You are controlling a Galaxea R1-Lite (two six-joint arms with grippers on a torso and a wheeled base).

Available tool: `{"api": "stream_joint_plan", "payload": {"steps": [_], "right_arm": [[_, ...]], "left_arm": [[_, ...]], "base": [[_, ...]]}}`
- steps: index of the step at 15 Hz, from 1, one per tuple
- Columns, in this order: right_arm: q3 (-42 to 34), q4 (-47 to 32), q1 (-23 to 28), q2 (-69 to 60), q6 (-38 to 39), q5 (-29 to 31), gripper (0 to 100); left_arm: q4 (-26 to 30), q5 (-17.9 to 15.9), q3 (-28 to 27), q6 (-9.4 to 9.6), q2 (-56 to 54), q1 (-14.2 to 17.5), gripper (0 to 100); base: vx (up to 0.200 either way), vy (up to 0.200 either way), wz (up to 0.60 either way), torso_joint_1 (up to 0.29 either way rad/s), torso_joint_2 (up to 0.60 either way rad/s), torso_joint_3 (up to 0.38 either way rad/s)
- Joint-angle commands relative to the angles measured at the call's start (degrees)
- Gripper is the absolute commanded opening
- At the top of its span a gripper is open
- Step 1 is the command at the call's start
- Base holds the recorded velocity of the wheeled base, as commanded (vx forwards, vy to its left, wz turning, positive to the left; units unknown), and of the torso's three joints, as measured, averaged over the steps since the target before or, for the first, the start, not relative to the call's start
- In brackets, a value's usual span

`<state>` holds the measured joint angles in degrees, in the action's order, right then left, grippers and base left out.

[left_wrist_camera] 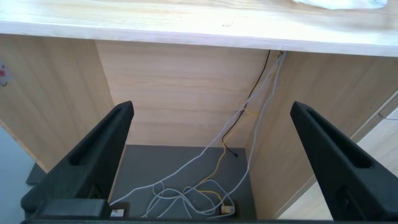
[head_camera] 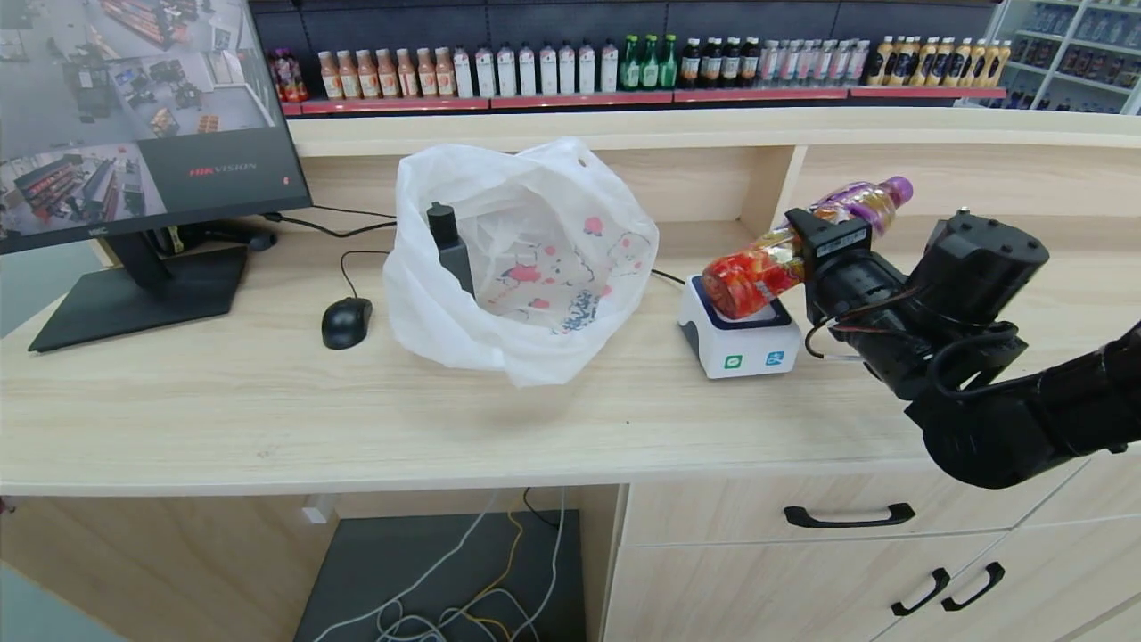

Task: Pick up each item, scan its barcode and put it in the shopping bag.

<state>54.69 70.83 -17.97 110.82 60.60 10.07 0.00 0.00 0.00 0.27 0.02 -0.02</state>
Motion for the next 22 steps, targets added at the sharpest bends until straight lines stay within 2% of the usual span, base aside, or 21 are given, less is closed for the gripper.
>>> {"api": "stream_joint_plan", "payload": {"steps": [1, 22], "right_arm": [[0.1, -0.2, 0.0, 1.1, 0.0, -0.1, 0], [-0.1, -0.1, 1.2, 0.7, 0.7, 0.0, 0]], "left_arm": [[0.0, 0.0, 0.0, 0.0, 0.0, 0.0, 100], [0.0, 0.0, 0.0, 0.0, 0.0, 0.0, 100]], "base": [[0.0, 0.0, 0.0, 0.0, 0.0, 0.0], [0.0, 0.0, 0.0, 0.0, 0.0, 0.0]]}}
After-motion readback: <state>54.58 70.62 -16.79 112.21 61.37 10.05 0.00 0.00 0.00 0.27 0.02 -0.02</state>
